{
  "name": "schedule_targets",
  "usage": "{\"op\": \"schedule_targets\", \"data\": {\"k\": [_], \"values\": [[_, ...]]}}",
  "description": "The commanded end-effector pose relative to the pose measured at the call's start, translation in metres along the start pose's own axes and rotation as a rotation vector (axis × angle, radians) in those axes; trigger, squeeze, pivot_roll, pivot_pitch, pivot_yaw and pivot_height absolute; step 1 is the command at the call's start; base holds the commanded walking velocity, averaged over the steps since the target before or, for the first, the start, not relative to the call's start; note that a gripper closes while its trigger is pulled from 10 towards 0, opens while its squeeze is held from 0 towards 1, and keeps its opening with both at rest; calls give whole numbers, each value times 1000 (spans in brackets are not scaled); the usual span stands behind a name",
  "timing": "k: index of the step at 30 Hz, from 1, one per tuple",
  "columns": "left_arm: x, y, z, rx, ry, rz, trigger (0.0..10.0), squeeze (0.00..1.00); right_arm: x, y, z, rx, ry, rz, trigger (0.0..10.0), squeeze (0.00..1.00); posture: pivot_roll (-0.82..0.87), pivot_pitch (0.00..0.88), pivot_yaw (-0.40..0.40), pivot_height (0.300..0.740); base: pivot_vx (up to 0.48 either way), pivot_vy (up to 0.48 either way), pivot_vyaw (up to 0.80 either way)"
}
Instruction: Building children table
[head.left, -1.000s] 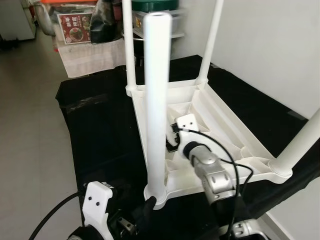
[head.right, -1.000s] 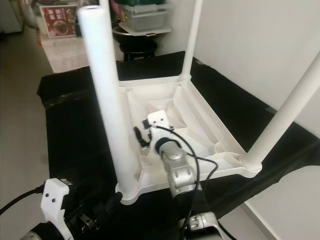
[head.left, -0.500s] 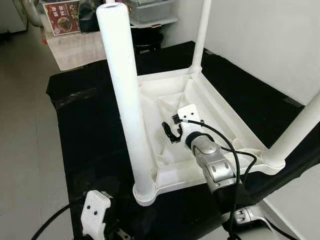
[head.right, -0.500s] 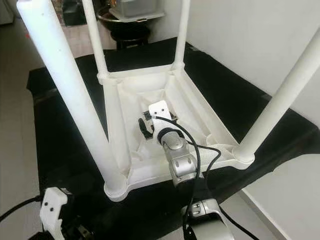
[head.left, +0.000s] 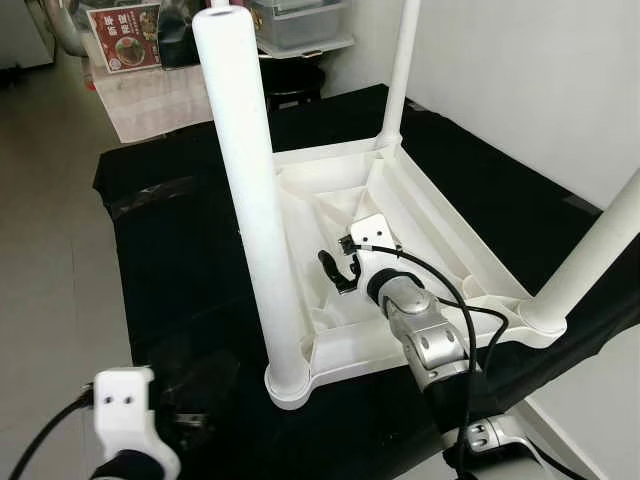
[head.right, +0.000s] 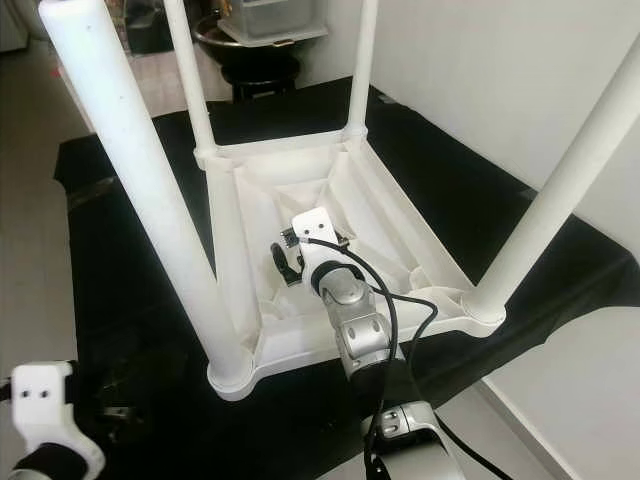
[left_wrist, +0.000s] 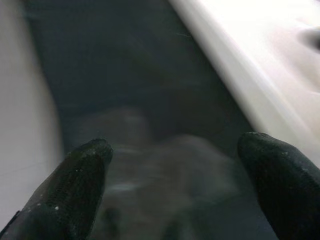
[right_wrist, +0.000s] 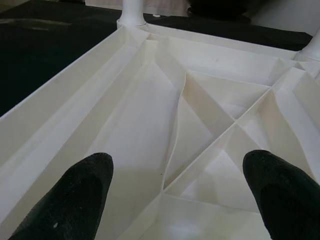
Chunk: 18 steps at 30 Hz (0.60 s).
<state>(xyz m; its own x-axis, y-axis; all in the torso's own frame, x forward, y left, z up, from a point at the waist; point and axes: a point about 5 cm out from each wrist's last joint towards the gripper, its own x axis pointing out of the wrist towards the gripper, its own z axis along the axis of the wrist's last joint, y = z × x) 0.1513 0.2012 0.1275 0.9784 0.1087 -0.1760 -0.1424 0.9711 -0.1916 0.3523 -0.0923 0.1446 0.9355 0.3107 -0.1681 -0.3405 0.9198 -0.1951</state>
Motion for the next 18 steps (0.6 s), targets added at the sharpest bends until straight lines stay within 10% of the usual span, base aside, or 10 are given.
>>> {"op": "schedule_targets", "data": {"k": [1,18], "values": [[-1,16,-1,16,-4,118,10000,0,2,5,1,-2,-1,25,10000,0,58,94,-1,740,0,0,0],[4,40,4,78,-33,334,10000,0,3,6,-2,-8,22,41,10000,0,53,98,-2,740,0,0,0]]}}
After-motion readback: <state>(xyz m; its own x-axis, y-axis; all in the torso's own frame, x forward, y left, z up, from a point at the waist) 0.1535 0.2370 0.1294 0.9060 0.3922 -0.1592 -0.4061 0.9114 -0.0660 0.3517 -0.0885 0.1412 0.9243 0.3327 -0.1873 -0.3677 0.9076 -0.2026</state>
